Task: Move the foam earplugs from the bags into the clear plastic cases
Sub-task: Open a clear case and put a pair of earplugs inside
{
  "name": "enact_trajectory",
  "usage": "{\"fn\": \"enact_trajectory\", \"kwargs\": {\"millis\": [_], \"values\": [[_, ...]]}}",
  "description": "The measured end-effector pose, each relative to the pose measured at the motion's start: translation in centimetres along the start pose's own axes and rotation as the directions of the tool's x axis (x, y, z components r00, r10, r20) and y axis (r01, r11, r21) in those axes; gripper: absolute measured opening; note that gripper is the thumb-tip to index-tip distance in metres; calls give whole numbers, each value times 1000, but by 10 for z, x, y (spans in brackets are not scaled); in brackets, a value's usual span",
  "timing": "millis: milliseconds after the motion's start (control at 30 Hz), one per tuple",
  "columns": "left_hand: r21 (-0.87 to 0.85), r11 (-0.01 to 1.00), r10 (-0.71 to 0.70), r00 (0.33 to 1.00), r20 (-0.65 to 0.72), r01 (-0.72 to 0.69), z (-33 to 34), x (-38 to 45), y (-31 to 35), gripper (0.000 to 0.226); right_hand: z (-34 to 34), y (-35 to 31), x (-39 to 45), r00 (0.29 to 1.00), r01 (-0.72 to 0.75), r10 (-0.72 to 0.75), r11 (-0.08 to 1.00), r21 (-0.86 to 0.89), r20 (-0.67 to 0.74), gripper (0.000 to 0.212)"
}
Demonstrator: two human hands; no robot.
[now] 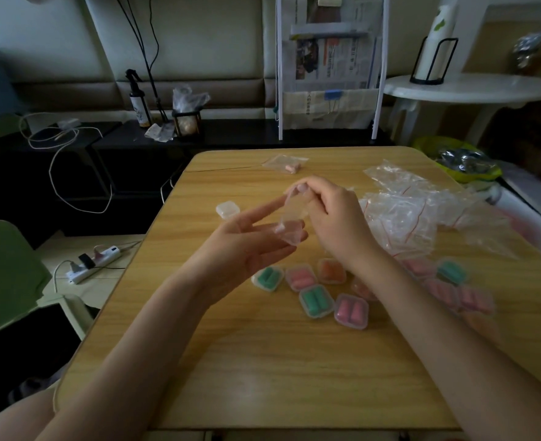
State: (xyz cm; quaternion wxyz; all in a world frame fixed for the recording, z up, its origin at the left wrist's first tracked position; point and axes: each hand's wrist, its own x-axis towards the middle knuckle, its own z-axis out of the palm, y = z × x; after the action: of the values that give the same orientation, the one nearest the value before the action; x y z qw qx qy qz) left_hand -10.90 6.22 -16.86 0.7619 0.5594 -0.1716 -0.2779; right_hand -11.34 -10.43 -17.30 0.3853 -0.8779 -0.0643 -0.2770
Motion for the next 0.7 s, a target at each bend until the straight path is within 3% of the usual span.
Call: {"fn": "enact_trajectory", "kwargs": {"millis": [100, 233, 367, 433, 533, 700], "values": [[30, 999, 32, 998, 47, -33, 1, 0, -1, 74, 3, -2, -1, 993, -90, 85, 994, 62, 76, 25], [61, 996, 65, 997, 33, -67, 0, -3, 2, 56, 0, -8, 1, 966, -245, 229, 957, 154, 116, 30], [-4, 999, 47, 997, -66, -47, -5, 1, 0, 56, -2, -10, 10, 876, -478, 422, 693, 539, 233, 13], [-49, 998, 44, 990, -131, -51, -9, 3, -1, 54, -1, -11, 8, 868, -490, 426, 656, 574, 255, 14], [-69, 995, 50, 976, -213, -66, -13, 6, -2, 52, 3, -14, 1, 901, -434, 344, 717, 545, 265, 8], [53, 998, 54, 952, -302, -40, -11, 5, -4, 57, 7, -13, 1, 945, -321, 226, 776, 543, 235, 11]]}}
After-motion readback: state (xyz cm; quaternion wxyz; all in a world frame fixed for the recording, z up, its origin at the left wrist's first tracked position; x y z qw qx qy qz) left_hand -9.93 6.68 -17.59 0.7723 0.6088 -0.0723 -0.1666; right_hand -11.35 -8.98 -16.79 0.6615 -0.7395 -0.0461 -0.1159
